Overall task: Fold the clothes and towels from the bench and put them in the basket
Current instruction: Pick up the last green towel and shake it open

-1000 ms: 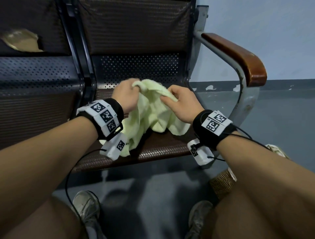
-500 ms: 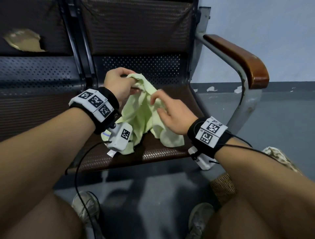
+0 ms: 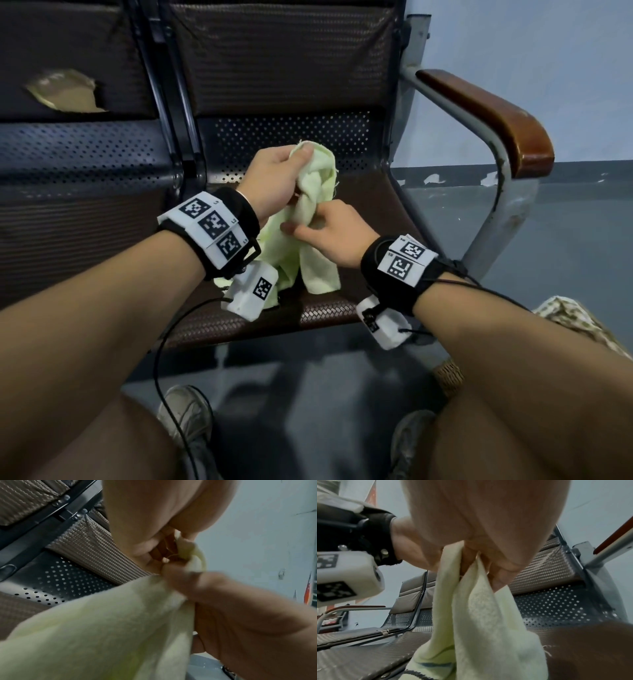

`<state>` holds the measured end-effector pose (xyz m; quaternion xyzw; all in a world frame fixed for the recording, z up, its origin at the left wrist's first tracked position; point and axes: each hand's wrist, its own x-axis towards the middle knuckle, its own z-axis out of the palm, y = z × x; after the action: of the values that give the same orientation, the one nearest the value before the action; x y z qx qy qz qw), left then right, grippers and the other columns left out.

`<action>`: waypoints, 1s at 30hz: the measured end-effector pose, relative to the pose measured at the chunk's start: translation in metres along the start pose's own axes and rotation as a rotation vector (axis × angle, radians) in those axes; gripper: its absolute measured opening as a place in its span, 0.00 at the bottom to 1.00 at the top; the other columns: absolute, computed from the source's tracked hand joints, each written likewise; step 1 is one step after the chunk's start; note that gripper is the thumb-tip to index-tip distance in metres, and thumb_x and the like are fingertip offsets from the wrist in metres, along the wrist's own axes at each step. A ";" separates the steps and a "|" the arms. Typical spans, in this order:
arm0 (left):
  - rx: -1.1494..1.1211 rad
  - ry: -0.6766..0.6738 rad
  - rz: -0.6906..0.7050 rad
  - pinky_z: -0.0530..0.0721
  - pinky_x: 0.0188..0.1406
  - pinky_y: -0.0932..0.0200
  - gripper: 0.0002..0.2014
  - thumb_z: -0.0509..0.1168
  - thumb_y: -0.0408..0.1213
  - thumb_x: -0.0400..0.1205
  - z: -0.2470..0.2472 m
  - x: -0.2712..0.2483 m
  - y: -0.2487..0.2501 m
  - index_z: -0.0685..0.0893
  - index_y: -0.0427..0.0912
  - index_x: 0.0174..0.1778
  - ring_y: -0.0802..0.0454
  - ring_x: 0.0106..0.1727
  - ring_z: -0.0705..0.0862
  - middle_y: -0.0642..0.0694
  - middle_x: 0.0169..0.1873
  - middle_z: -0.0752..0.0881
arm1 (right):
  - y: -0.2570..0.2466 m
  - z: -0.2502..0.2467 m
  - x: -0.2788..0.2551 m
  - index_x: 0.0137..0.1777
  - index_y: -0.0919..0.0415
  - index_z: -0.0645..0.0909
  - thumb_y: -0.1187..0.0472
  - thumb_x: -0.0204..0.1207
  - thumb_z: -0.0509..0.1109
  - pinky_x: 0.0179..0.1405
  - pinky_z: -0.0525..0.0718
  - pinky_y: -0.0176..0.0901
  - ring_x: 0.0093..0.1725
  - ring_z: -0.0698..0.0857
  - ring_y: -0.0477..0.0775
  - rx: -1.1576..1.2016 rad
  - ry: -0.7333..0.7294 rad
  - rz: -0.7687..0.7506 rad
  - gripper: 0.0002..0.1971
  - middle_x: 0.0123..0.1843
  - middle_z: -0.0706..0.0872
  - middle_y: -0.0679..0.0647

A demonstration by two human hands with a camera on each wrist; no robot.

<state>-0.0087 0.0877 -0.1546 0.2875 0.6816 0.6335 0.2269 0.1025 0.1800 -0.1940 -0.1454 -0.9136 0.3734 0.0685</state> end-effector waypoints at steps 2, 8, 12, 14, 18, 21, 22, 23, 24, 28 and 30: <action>-0.068 0.007 0.008 0.86 0.34 0.58 0.16 0.60 0.43 0.90 0.001 -0.002 0.004 0.89 0.42 0.44 0.54 0.33 0.88 0.48 0.31 0.89 | 0.001 0.004 0.003 0.43 0.64 0.89 0.41 0.76 0.75 0.47 0.88 0.59 0.42 0.89 0.57 0.006 -0.026 0.024 0.23 0.39 0.91 0.58; -0.135 0.104 0.025 0.86 0.39 0.55 0.15 0.58 0.40 0.91 -0.008 -0.002 0.009 0.89 0.41 0.48 0.51 0.37 0.88 0.45 0.37 0.91 | 0.012 0.009 0.006 0.27 0.58 0.74 0.44 0.78 0.72 0.27 0.72 0.46 0.30 0.81 0.56 -0.225 -0.063 0.047 0.24 0.27 0.80 0.53; -0.034 0.261 0.032 0.90 0.51 0.42 0.16 0.58 0.38 0.91 -0.023 0.007 0.004 0.89 0.37 0.47 0.39 0.48 0.91 0.35 0.46 0.91 | 0.036 -0.010 0.017 0.41 0.62 0.84 0.48 0.82 0.65 0.40 0.78 0.46 0.43 0.85 0.65 -0.298 0.112 0.229 0.18 0.39 0.83 0.59; 0.075 0.308 0.018 0.89 0.52 0.33 0.19 0.58 0.39 0.90 -0.028 0.011 0.000 0.86 0.27 0.47 0.30 0.50 0.89 0.27 0.47 0.89 | 0.046 -0.025 0.021 0.32 0.60 0.81 0.50 0.81 0.68 0.39 0.73 0.43 0.40 0.83 0.64 -0.221 0.221 0.266 0.19 0.32 0.81 0.57; 0.159 0.295 0.016 0.85 0.55 0.31 0.21 0.57 0.41 0.90 -0.027 0.013 -0.002 0.83 0.24 0.49 0.36 0.47 0.87 0.31 0.46 0.88 | 0.048 -0.040 0.025 0.24 0.62 0.71 0.57 0.73 0.69 0.34 0.68 0.45 0.28 0.74 0.58 -0.147 0.446 0.267 0.18 0.22 0.72 0.52; -0.034 0.276 0.016 0.85 0.54 0.35 0.12 0.61 0.41 0.86 -0.022 0.014 0.006 0.82 0.38 0.41 0.42 0.45 0.85 0.38 0.42 0.86 | 0.050 -0.045 0.025 0.23 0.59 0.75 0.58 0.68 0.69 0.36 0.69 0.43 0.28 0.74 0.57 -0.200 0.496 0.267 0.13 0.23 0.73 0.50; -0.072 0.290 0.007 0.84 0.48 0.38 0.09 0.64 0.41 0.81 -0.023 0.015 0.010 0.81 0.43 0.36 0.45 0.44 0.83 0.43 0.38 0.83 | 0.053 -0.047 0.024 0.26 0.59 0.80 0.57 0.68 0.69 0.37 0.71 0.43 0.32 0.75 0.60 -0.265 0.471 0.252 0.10 0.26 0.75 0.51; -0.076 0.301 -0.005 0.80 0.42 0.43 0.07 0.67 0.40 0.74 -0.025 0.016 0.014 0.79 0.48 0.30 0.47 0.42 0.80 0.47 0.35 0.80 | 0.057 -0.048 0.022 0.31 0.58 0.84 0.56 0.69 0.70 0.39 0.74 0.44 0.36 0.78 0.62 -0.334 0.418 0.237 0.09 0.29 0.78 0.52; -0.060 0.290 -0.011 0.75 0.40 0.47 0.06 0.67 0.39 0.67 -0.028 0.016 0.015 0.77 0.51 0.26 0.47 0.42 0.77 0.50 0.32 0.77 | 0.060 -0.049 0.020 0.36 0.57 0.88 0.55 0.71 0.71 0.40 0.77 0.45 0.40 0.80 0.64 -0.395 0.345 0.235 0.08 0.32 0.80 0.54; 0.190 0.208 -0.029 0.71 0.35 0.53 0.09 0.62 0.32 0.59 -0.039 0.016 0.002 0.74 0.47 0.32 0.50 0.38 0.75 0.51 0.31 0.76 | 0.068 -0.057 0.011 0.34 0.55 0.85 0.46 0.71 0.70 0.38 0.74 0.43 0.38 0.81 0.61 -0.395 0.200 0.250 0.14 0.31 0.79 0.54; 0.397 0.212 -0.037 0.75 0.36 0.55 0.07 0.61 0.31 0.67 -0.050 0.017 -0.009 0.76 0.46 0.37 0.49 0.38 0.78 0.49 0.34 0.79 | 0.068 -0.062 0.006 0.28 0.59 0.76 0.39 0.66 0.61 0.33 0.67 0.47 0.33 0.75 0.56 -0.262 0.189 0.141 0.22 0.28 0.75 0.55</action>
<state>-0.0557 0.0622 -0.1578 0.2459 0.8180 0.5094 0.1046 0.1261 0.2692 -0.1978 -0.2514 -0.9315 0.2396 0.1083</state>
